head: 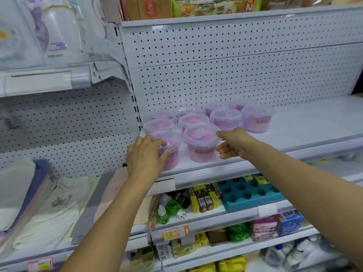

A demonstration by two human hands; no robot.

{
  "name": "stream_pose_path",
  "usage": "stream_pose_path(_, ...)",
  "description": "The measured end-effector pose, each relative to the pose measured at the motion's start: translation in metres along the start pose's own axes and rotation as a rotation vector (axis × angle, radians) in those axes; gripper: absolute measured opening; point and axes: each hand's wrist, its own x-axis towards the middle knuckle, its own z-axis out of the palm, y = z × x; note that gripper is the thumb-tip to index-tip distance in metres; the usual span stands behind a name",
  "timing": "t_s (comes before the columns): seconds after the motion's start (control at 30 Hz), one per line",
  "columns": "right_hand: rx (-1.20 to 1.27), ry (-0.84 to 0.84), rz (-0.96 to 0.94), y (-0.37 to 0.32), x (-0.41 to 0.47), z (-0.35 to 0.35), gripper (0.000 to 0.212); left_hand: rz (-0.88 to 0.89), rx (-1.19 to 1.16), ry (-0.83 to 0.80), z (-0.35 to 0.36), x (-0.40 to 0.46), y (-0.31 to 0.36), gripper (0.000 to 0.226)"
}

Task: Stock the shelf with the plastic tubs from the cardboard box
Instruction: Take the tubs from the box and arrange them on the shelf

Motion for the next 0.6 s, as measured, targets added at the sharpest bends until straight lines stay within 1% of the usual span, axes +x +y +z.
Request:
stream_pose_path(0.07, -0.142, 0.019, -0.069, 0.003, -0.005, -0.006, 0.049, 0.006, 0.016, 0.008, 0.000, -0.002, 0.006, 0.040)
stream_pose_path(0.13, -0.401, 0.099, -0.222, 0.010, -0.015, -0.017, 0.051, 0.046, -0.021, 0.036, 0.000, -0.007, 0.017, 0.045)
stream_pose_path(0.23, -0.742, 0.226, -0.471, 0.029, -0.039, -0.048, 0.052, 0.160, -0.106, 0.072, 0.000, -0.017, 0.051, 0.052)
stream_pose_path(0.3, -0.918, 0.296, -0.619, 0.046, -0.056, -0.073, 0.054, 0.235, -0.144, 0.094, 0.002, -0.027, 0.081, 0.057)
stream_pose_path(0.33, -0.982, 0.335, -0.664, 0.054, -0.065, -0.087, 0.055, 0.264, -0.165, 0.101, 0.003, -0.032, 0.097, 0.059)
stream_pose_path(0.4, -1.040, 0.422, -0.704, 0.072, -0.081, -0.119, 0.059, 0.311, -0.222, 0.096, 0.007, -0.044, 0.134, 0.064)
stream_pose_path(0.47, -1.082, 0.491, -0.691, 0.092, -0.098, -0.152, 0.062, 0.361, -0.284, 0.083, 0.016, -0.058, 0.173, 0.065)
stream_pose_path(0.6, -1.153, 0.613, -0.665, 0.132, -0.140, -0.225, 0.057, 0.457, -0.347, 0.025, 0.036, -0.091, 0.263, 0.067)
